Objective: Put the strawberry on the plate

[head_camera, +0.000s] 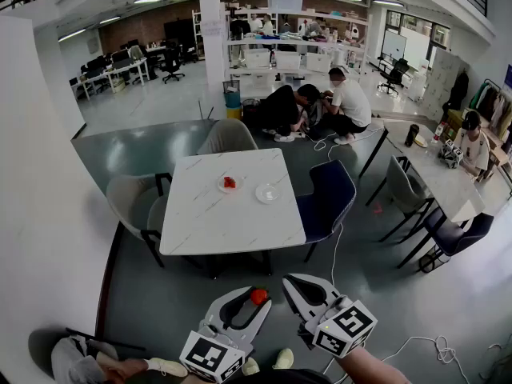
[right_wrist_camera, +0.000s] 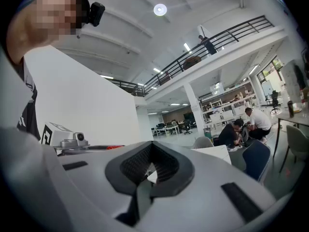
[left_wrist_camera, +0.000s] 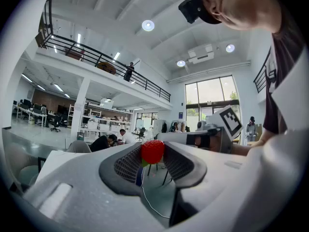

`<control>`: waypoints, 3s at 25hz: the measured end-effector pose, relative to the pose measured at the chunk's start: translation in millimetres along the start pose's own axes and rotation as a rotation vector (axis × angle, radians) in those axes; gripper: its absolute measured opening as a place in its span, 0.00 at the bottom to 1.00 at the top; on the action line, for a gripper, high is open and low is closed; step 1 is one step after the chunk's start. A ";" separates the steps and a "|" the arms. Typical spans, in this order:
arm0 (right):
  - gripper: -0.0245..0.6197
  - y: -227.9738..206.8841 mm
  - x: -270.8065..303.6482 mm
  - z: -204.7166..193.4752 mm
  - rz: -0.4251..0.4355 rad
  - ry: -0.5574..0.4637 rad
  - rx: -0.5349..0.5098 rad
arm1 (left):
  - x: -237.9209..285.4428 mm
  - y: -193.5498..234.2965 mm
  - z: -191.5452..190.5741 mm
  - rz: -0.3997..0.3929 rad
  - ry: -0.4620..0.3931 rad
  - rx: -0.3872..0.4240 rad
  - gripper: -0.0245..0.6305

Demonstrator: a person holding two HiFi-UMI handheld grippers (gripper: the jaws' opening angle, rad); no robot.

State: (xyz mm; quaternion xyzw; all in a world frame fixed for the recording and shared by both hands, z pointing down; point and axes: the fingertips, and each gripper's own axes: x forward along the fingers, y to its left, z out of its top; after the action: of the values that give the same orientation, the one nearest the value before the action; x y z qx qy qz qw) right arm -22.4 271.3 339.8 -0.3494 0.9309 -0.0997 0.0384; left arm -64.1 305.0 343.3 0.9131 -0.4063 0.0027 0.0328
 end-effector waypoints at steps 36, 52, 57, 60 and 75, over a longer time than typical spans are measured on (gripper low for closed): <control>0.04 -61.5 -46.1 19.9 0.049 -0.066 0.028 | 65.2 -24.8 6.5 0.040 -0.006 0.009 0.26; 0.05 -118.1 42.2 20.9 0.011 -0.045 0.046 | 123.4 72.1 -4.2 0.025 0.016 0.018 0.26; 0.05 -139.5 105.2 39.8 -0.016 -0.067 0.031 | 150.8 131.2 9.5 -0.012 0.005 0.037 0.26; 0.05 -152.0 136.4 43.5 -0.034 -0.066 0.031 | 167.6 161.2 13.4 -0.038 0.002 0.036 0.26; 0.05 -230.4 223.6 33.6 -0.123 -0.042 0.047 | 246.9 256.9 -17.2 -0.082 0.055 0.013 0.26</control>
State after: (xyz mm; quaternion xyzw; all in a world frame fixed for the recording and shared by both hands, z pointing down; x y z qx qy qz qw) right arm -37.9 -50.8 355.5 -0.4072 0.9039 -0.1163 0.0600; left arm -89.1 -48.7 383.1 0.9288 -0.3674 0.0291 0.0383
